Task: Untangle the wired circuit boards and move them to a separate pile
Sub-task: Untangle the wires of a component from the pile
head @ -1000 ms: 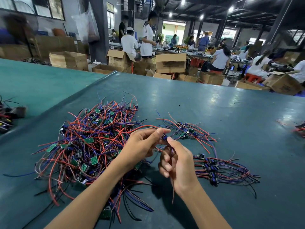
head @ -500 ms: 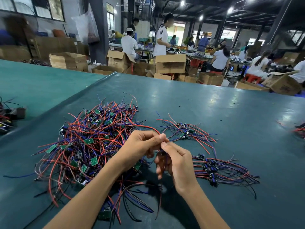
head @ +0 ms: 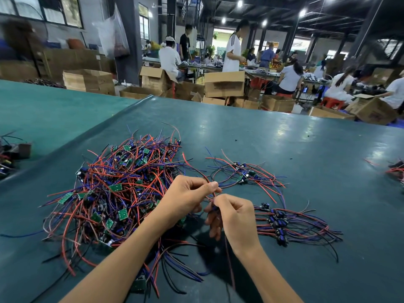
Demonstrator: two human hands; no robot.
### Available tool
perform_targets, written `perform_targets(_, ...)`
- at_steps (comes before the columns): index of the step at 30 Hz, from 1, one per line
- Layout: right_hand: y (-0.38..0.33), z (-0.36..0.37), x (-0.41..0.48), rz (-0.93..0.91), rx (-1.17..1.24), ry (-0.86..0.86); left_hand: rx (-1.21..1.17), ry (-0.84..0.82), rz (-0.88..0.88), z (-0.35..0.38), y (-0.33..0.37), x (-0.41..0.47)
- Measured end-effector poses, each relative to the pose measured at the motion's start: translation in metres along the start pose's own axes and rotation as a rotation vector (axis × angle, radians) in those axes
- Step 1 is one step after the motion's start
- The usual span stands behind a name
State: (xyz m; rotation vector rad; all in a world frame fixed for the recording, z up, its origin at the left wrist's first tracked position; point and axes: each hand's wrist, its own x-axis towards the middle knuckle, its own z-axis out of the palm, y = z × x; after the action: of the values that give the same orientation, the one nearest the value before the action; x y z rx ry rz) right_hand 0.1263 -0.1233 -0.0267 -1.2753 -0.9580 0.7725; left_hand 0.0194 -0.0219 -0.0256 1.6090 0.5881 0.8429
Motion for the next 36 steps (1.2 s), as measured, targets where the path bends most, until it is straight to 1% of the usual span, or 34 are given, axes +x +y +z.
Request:
perform_targets(3,-0.001,0.001,-0.003,0.002,0.013,-0.036,0.0,0.052,-0.008,0.001,-0.002,0.001)
perform_targets(6,-0.001,0.0,-0.004,-0.007,0.031,-0.051,0.05,0.093,0.055,0.002,-0.001,0.002)
perform_targets(8,-0.002,0.0,-0.005,-0.023,0.052,-0.061,0.072,0.149,0.079,0.003,0.0,0.002)
perform_targets(10,-0.003,0.002,-0.009,-0.045,0.07,-0.085,0.061,0.206,0.071,0.003,0.0,0.002)
perform_targets(13,-0.005,0.006,-0.013,-0.079,0.072,-0.112,0.017,0.219,0.045,0.001,0.002,0.001)
perform_targets(15,-0.008,0.006,-0.015,-0.116,0.056,-0.122,-0.099,0.244,0.005,0.001,0.003,0.003)
perform_targets(17,-0.01,0.004,-0.017,-0.158,0.031,-0.138,-0.261,0.272,-0.075,-0.001,0.005,0.007)
perform_targets(20,-0.012,0.002,-0.019,-0.223,0.004,-0.165,-0.474,0.25,-0.222,-0.005,0.009,0.01)
perform_targets(24,-0.009,0.003,-0.018,-0.299,-0.021,-0.2,-0.758,0.159,-0.432,-0.01,0.012,0.011)
perform_targets(27,-0.007,0.004,-0.018,-0.322,-0.023,-0.217,-0.919,0.085,-0.525,-0.012,0.015,0.01)
perform_targets(31,-0.006,0.003,-0.019,-0.347,-0.028,-0.244,-1.027,0.015,-0.577,-0.014,0.016,0.008)
perform_targets(34,-0.006,0.004,-0.019,-0.369,-0.012,-0.185,-1.121,0.005,-0.498,-0.017,0.018,0.008)
perform_targets(36,-0.007,0.004,-0.018,-0.383,0.009,-0.108,-1.124,-0.028,-0.442,-0.017,0.02,0.008)
